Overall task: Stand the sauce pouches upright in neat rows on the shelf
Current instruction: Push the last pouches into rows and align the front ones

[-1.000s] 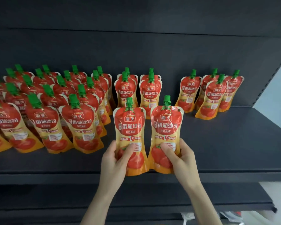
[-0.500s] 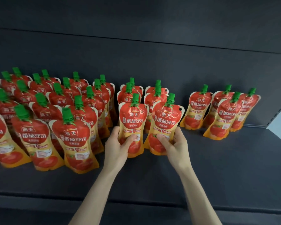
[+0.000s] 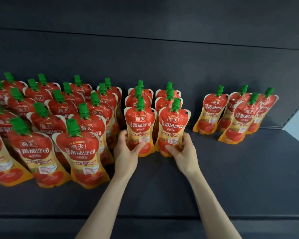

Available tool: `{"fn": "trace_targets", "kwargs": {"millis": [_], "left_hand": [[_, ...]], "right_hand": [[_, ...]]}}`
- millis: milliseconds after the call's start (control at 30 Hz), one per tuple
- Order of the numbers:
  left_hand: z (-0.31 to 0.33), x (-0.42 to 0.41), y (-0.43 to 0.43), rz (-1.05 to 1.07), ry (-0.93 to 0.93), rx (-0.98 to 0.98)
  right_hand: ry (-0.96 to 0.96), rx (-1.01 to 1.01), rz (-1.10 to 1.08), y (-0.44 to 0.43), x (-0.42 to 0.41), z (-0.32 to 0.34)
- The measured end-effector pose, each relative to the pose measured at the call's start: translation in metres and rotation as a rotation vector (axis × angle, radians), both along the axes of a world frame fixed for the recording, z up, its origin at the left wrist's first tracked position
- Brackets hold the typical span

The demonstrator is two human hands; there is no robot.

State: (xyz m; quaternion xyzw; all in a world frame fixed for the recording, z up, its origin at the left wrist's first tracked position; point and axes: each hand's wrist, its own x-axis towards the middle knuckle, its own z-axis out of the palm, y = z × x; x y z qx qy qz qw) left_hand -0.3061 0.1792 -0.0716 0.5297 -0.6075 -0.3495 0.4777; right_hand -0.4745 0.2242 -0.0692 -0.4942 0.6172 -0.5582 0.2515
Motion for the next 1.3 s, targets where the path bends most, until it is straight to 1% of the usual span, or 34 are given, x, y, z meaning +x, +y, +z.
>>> {"fn": "trace_targets", "kwargs": {"millis": [300, 600, 733, 1300], "left_hand": [[0.000, -0.001, -0.007, 0.084, 0.014, -0.015], [0.000, 0.000, -0.007, 0.101, 0.010, -0.035], [0.000, 0.000, -0.007, 0.123, -0.007, -0.045], [0.001, -0.001, -0.007, 0.113, -0.018, -0.040]], "right_hand": [[0.038, -0.001, -0.024, -0.012, 0.005, -0.001], [0.051, -0.026, -0.030, -0.011, -0.001, -0.004], [0.055, -0.004, -0.016, -0.011, 0.001, -0.004], [0.047, 0.041, 0.020, -0.011, 0.002, -0.004]]}}
